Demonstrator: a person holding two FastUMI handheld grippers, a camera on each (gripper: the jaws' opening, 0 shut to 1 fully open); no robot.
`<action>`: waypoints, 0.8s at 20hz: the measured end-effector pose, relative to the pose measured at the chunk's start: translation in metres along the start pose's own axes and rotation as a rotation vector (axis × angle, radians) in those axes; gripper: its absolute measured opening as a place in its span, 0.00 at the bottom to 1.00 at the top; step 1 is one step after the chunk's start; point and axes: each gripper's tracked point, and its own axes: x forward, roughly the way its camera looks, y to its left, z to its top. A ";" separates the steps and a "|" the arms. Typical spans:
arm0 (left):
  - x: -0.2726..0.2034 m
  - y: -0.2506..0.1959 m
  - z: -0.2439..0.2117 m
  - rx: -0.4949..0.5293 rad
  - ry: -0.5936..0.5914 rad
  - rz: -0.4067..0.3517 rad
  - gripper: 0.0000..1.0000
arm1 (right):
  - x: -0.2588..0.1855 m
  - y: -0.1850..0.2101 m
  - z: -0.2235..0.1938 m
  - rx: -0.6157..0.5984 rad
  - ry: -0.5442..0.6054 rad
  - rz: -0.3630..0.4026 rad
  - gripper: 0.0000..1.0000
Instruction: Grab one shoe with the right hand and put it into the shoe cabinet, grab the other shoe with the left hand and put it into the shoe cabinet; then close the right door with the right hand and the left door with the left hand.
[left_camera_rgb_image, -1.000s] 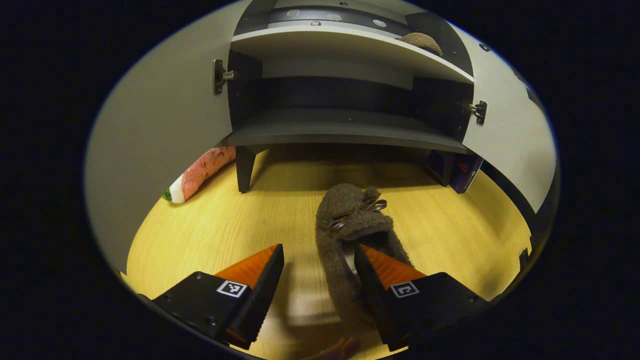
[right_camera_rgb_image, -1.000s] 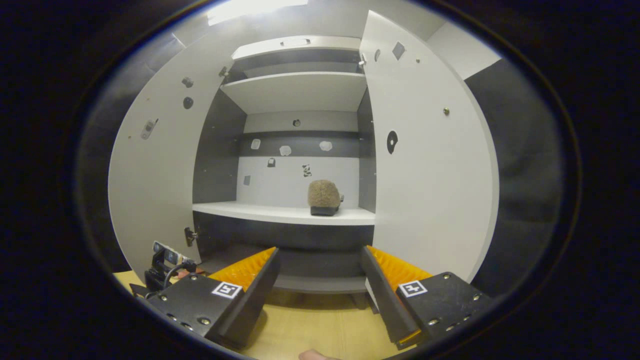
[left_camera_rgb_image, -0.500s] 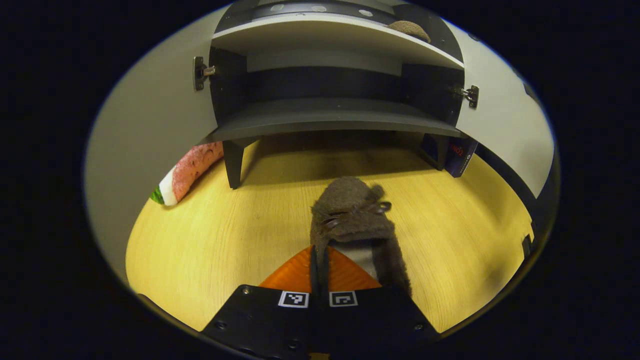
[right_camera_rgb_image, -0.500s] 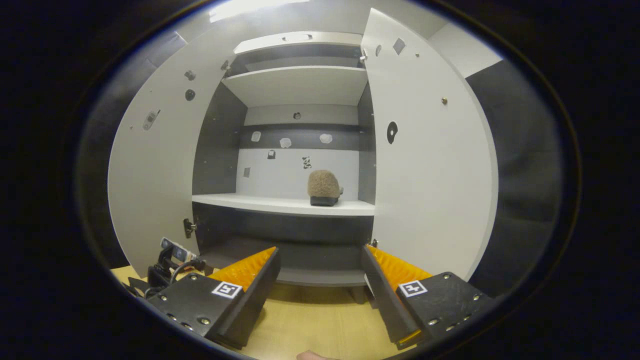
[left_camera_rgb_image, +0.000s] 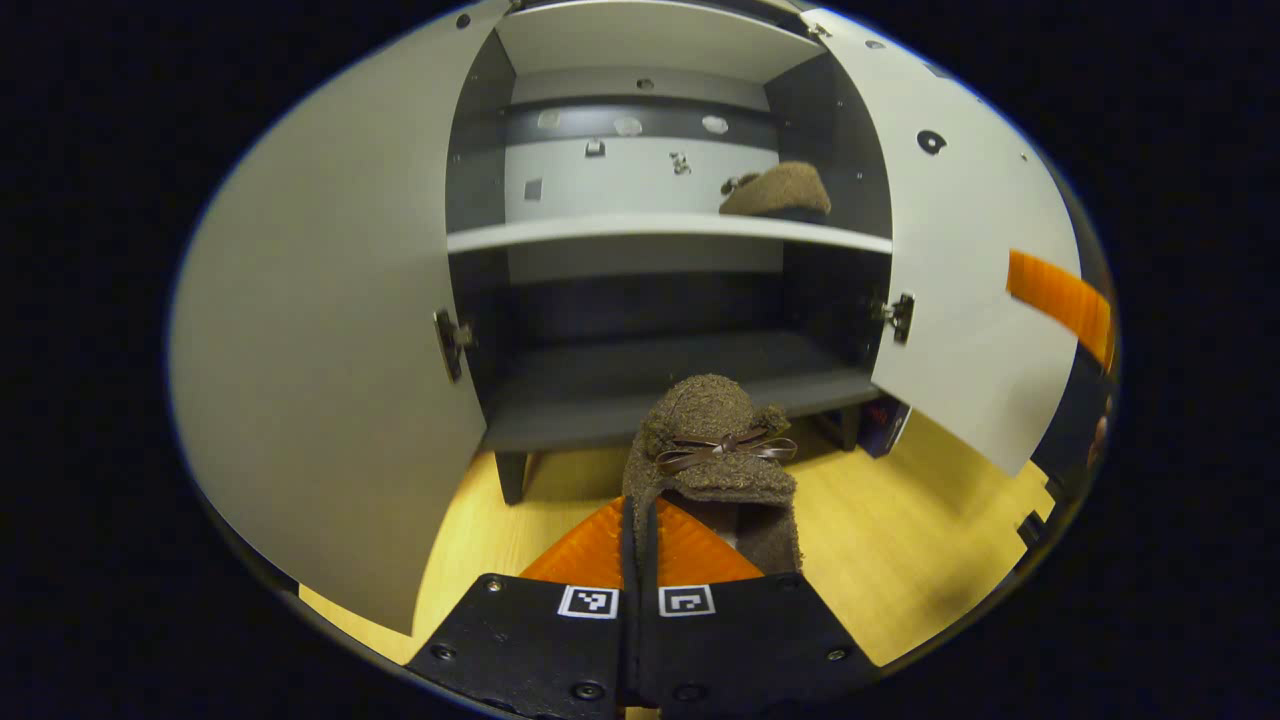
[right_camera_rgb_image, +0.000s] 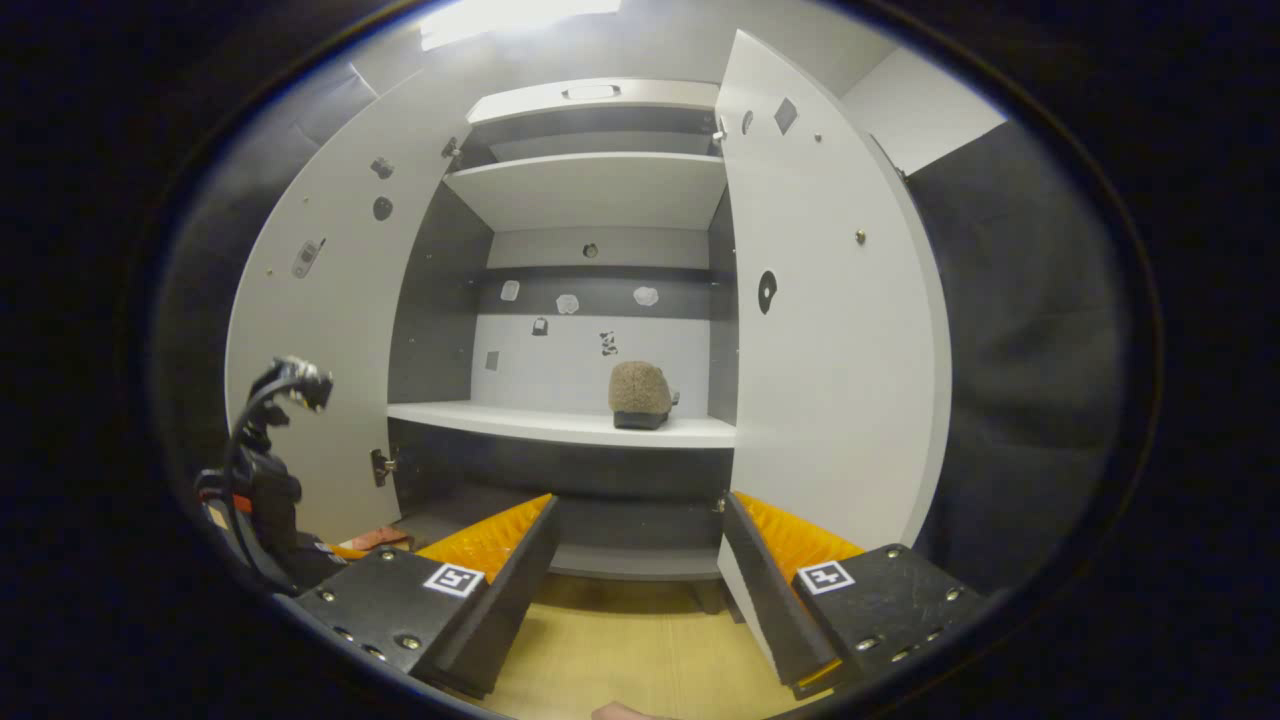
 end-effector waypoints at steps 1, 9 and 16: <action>-0.004 0.001 0.016 -0.009 -0.036 0.006 0.01 | -0.002 0.000 0.003 -0.002 -0.006 0.002 0.98; -0.016 0.010 0.145 -0.044 -0.263 0.035 0.00 | -0.014 -0.012 0.032 -0.010 -0.058 0.006 0.98; 0.008 0.014 0.258 -0.145 -0.426 0.046 0.00 | -0.021 -0.018 0.054 -0.011 -0.096 0.014 0.98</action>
